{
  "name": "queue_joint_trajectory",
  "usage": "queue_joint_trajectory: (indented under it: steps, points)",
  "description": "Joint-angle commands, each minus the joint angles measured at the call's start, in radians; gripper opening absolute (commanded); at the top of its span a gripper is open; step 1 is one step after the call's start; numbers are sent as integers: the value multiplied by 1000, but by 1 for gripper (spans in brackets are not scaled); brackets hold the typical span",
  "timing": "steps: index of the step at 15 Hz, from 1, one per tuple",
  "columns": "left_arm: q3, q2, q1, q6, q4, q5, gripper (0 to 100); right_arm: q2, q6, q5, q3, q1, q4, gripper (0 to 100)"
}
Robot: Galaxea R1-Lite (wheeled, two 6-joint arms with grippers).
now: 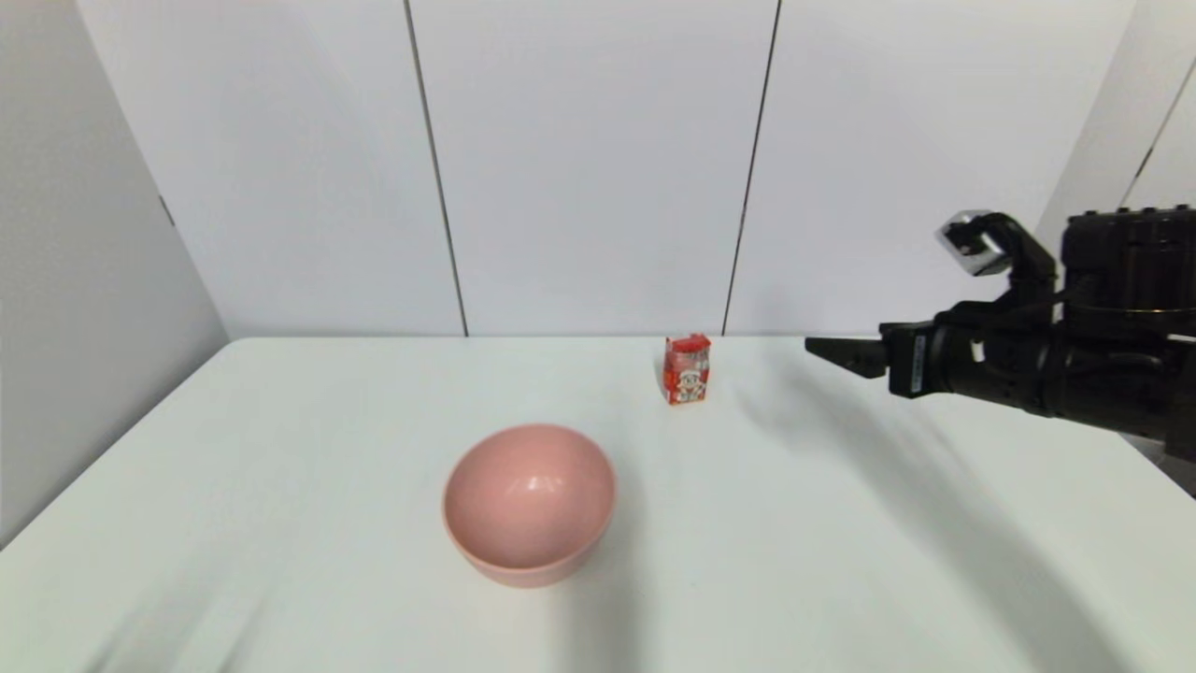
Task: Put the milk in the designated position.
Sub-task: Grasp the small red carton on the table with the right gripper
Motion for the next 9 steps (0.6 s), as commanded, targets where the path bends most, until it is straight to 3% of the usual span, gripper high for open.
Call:
queue_joint_trajectory:
  steps: [1,9]
  points:
    - [0,1,0,-1,0,0,100,239,-25,3,-116,57,-4,100]
    - [0,1,0,-1,0,0,100,489,-28,-4,-339,163,-4,100]
